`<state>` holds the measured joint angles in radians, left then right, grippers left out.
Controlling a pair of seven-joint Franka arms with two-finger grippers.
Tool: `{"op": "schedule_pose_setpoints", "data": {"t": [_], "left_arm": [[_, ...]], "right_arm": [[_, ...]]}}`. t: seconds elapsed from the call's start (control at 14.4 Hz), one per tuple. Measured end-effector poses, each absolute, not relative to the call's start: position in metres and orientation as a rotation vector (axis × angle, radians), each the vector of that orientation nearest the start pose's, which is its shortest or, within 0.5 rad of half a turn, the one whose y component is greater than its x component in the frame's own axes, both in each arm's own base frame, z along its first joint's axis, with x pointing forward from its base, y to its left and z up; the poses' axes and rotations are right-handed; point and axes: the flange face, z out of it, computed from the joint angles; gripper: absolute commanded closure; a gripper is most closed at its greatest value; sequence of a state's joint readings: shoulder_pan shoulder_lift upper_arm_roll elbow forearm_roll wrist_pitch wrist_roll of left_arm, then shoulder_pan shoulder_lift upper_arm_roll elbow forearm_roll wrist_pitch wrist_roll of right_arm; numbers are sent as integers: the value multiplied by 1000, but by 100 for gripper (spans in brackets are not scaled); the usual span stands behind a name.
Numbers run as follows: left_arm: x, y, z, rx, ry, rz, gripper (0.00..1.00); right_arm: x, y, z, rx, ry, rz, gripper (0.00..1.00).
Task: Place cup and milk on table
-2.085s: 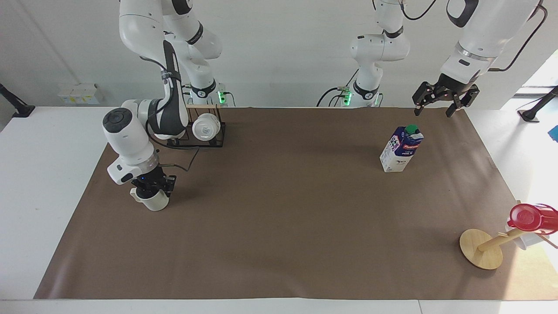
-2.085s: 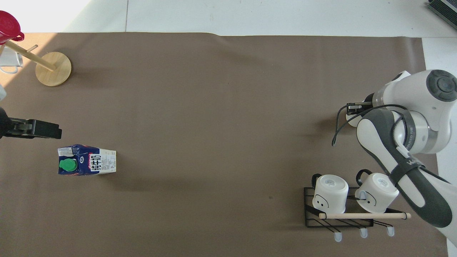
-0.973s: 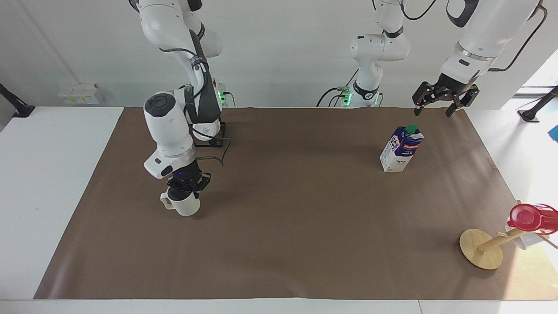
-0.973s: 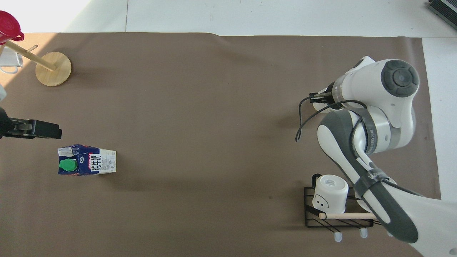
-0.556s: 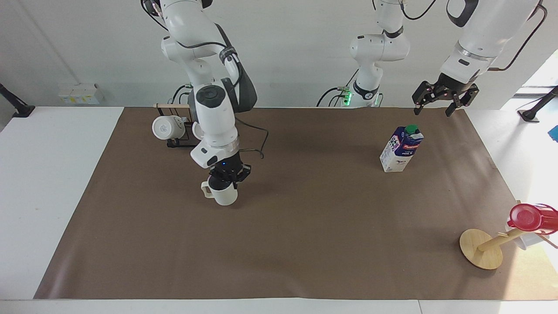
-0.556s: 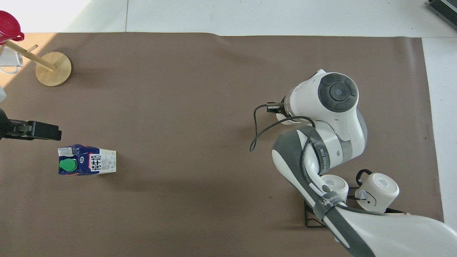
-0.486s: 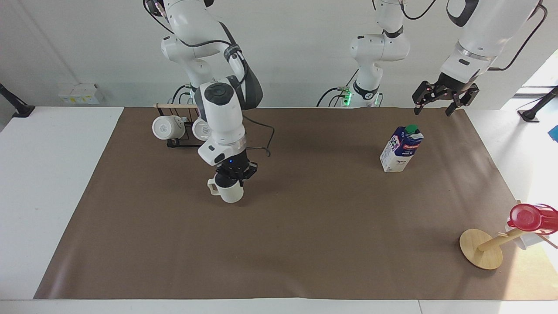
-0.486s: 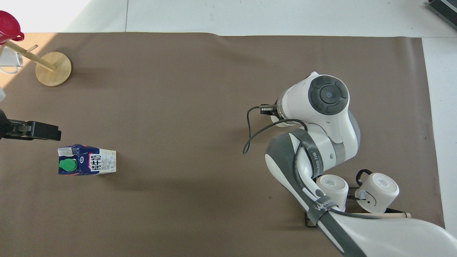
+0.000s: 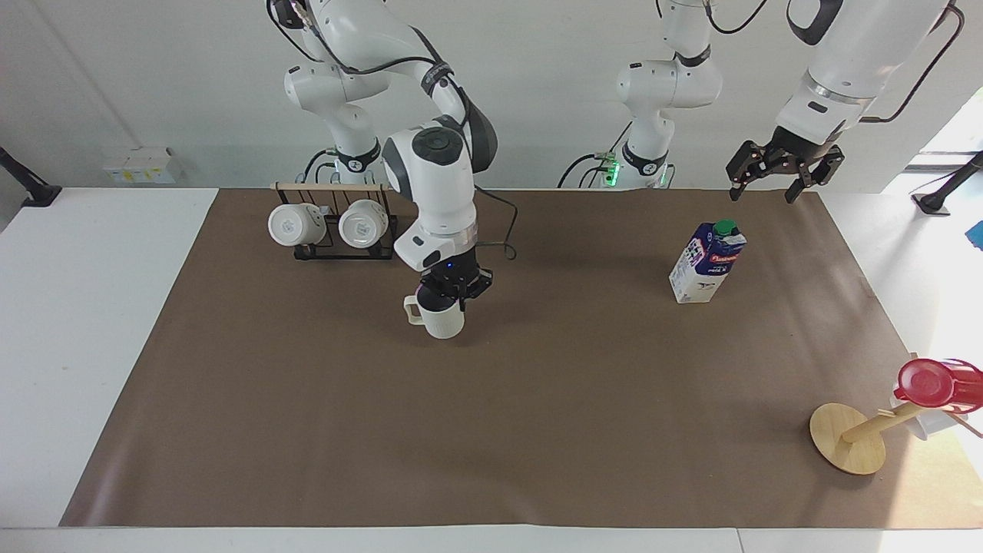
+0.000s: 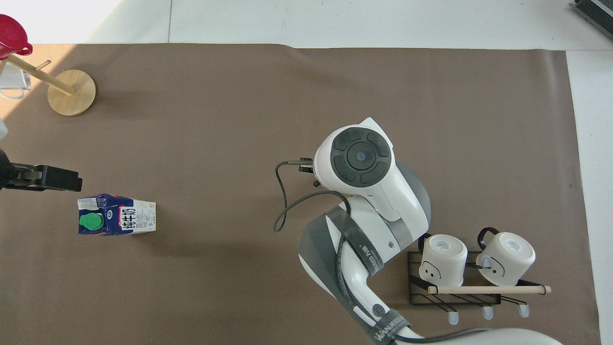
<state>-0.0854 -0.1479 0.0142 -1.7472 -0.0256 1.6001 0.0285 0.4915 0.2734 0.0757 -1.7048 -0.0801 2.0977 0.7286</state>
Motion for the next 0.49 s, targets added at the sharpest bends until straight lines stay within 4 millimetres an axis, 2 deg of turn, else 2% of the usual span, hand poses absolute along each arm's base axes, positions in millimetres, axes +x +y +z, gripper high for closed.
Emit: {"op": "schedule_pose_setpoints", "data": {"t": [0.14,0.35,0.49], "left_arm": [[506,-38,621,-3165,156,8,0],[504,-36,621,-3166,151,7,0],[504,-31,621,-3167,135,6,0]], "right_arm": [[548,351,450,-3101,190,-200,100],[534,363,446,-3167,145,-175,100],[531,367,446,-3171,139,-178,100]]}}
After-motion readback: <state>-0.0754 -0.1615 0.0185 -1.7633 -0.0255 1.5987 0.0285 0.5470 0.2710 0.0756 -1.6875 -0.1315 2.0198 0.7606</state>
